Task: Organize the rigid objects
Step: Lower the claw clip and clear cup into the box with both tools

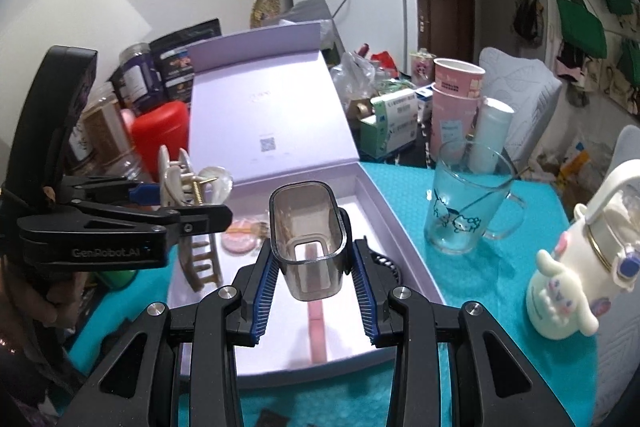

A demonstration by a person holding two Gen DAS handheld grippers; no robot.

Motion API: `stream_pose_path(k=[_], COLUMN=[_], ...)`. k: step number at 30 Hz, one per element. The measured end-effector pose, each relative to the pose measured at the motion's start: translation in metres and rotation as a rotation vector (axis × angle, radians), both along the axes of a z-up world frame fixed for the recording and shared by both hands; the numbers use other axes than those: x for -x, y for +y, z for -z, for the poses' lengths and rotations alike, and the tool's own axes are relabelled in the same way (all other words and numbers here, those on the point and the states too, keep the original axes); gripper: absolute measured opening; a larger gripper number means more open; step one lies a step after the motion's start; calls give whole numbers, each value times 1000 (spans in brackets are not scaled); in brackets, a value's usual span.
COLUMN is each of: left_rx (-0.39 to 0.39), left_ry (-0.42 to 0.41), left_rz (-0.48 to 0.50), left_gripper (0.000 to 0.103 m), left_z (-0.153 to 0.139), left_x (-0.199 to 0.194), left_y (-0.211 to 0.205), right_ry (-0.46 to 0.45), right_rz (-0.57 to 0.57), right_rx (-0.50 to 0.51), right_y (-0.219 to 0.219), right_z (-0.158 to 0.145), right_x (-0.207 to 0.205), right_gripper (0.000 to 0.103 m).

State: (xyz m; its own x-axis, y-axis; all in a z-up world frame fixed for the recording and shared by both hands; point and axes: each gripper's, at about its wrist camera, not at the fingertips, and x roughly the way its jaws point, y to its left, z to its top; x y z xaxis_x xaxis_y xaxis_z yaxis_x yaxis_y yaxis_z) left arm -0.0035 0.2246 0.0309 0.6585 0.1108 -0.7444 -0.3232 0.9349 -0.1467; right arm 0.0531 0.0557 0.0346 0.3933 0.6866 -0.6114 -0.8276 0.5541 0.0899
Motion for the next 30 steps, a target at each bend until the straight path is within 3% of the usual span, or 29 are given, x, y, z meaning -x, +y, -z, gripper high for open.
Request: stream_pose_path(k=[18, 30], left_rx=[55, 63], left_ry=[118, 197], left_rz=[77, 78], left_gripper=[58, 59], left_z=[39, 61], left_x=[-15, -21], left_y=[-6, -4], right_ry=[108, 125], right_rz=[-25, -8], right_rx=[87, 130], right_y=[22, 28], right_z=[50, 64], right_x=[-18, -23], right_gripper=[36, 36])
